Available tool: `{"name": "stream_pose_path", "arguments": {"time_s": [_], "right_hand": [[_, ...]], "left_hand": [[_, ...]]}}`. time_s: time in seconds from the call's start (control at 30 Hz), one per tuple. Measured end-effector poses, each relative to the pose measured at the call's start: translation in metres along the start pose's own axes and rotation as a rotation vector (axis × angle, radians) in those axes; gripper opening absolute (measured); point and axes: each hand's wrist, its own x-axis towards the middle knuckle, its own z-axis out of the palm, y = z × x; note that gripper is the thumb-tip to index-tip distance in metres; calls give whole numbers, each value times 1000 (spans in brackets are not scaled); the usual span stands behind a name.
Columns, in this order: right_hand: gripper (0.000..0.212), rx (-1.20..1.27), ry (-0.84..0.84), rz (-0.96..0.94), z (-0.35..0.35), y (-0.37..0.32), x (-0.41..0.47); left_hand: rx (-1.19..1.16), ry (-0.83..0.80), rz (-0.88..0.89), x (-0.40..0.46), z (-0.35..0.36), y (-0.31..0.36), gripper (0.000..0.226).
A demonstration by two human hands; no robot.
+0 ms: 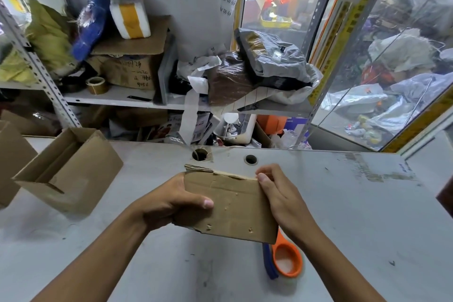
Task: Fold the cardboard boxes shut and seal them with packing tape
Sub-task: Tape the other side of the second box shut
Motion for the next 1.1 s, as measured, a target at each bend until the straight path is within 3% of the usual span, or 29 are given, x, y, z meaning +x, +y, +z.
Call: {"name": "stream_pose_path", "arguments": {"time_s": [0.1, 0.37, 0.43, 0.5, 0.63, 0.73, 0.8, 0.83, 0.9, 1.0, 1.1], "right_hand": [[14, -14, -7, 19, 1, 2, 5], [21, -30, 13, 64, 4, 3, 11], [19, -10, -11, 98, 8, 10, 12], [15, -11, -37, 119, 18, 24, 11], [32, -154, -124, 174, 51, 57, 10], [52, -114, -71, 133, 62, 66, 3], [43, -134, 56, 118, 58, 75, -12], [32, -199, 124, 129, 56, 83, -24], [16, -314, 210, 226, 50, 99, -48], [23, -301, 235, 413, 44, 124, -70], [37, -539, 32, 547, 45, 137, -72]], "left_hand": [[-19, -12, -7, 2, -1, -4, 56], [-67, 17, 29, 9, 5, -13, 45], [-46, 133, -2, 15, 7, -20, 42], [18, 347, -66, 24, 5, -37, 49], [369, 703, -122, 35, 12, -71, 61], [701, 777, -70, 32, 14, -77, 68], [1058, 818, 55, 29, 8, -78, 70], [1223, 797, 161, 29, 4, -77, 71], [1407, 553, 280, 31, 1, -71, 81], [1464, 139, 158, 37, 6, -67, 121], [1593, 46, 137, 36, 10, -72, 135]]}}
